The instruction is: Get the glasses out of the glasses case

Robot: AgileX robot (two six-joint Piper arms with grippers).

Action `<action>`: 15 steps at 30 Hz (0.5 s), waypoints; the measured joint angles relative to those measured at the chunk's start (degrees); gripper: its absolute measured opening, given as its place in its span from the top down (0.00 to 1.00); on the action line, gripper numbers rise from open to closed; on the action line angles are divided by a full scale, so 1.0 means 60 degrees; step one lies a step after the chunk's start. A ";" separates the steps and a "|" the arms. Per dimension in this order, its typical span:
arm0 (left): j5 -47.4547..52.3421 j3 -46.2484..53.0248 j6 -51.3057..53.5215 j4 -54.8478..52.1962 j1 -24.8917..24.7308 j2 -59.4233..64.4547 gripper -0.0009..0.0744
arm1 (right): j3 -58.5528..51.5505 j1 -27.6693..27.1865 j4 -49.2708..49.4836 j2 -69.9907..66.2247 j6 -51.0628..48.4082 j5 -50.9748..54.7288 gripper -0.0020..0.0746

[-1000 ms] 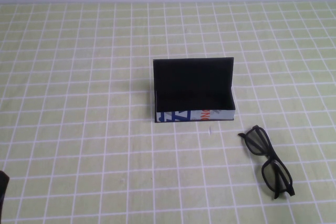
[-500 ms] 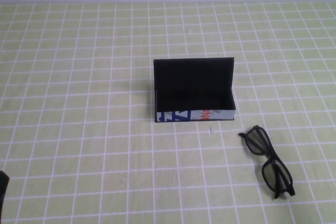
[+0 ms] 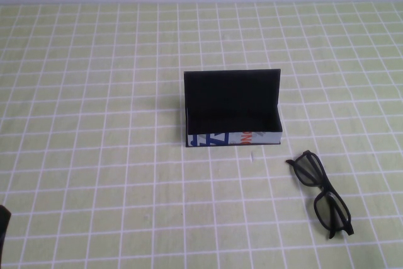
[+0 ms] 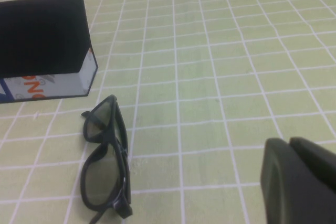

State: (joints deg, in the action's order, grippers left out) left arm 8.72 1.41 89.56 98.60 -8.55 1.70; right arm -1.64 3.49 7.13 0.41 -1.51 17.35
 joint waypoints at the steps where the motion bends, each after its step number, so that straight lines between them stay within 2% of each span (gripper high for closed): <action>1: 0.0000 0.0000 0.0000 0.0000 0.0000 0.0000 0.99 | 0.0000 0.0000 -0.0024 0.0000 0.0022 0.0031 0.99; 15: -0.0036 0.0000 0.0000 0.0000 0.0000 0.0000 0.99 | 0.0000 0.0000 -0.0085 0.0000 0.0119 0.0091 0.99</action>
State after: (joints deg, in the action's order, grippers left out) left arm 8.50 1.41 89.56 98.60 -8.55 1.70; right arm -1.64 3.49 6.61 0.41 -0.80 17.90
